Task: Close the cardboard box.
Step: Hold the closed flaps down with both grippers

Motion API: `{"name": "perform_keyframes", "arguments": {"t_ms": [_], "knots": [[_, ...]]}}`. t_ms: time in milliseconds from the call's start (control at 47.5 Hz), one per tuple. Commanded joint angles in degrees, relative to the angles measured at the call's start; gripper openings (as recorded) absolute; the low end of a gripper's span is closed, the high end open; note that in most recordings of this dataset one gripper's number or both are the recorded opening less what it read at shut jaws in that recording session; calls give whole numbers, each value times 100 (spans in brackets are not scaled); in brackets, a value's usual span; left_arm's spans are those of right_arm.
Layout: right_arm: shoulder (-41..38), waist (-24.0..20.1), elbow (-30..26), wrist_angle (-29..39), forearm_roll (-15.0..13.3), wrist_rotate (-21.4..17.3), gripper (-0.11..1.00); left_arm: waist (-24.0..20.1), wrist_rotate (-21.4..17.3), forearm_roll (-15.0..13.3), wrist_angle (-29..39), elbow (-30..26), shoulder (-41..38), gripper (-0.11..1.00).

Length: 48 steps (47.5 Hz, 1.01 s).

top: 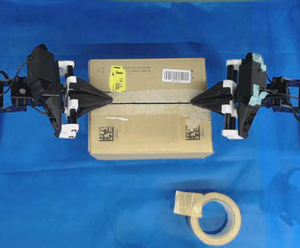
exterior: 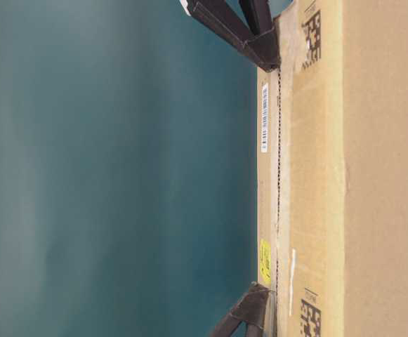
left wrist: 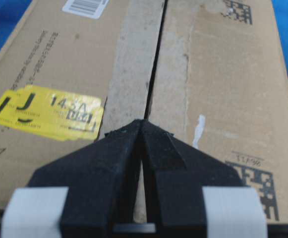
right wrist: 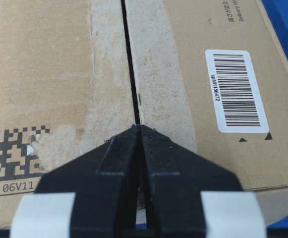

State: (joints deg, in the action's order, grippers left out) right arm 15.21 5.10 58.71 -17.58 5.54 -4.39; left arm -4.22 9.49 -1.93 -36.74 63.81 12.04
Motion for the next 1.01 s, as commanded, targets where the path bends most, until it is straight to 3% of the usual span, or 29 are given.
{"name": "perform_keyframes", "arguments": {"t_ms": [0, 989], "knots": [[35, 26, -35, -44, 26, -9, 0, 18, -9, -18, -185, -9, -44, 0], [35, 18, -26, -26, 26, -9, 0, 185, -9, -18, -220, -79, -466, 0]]}}
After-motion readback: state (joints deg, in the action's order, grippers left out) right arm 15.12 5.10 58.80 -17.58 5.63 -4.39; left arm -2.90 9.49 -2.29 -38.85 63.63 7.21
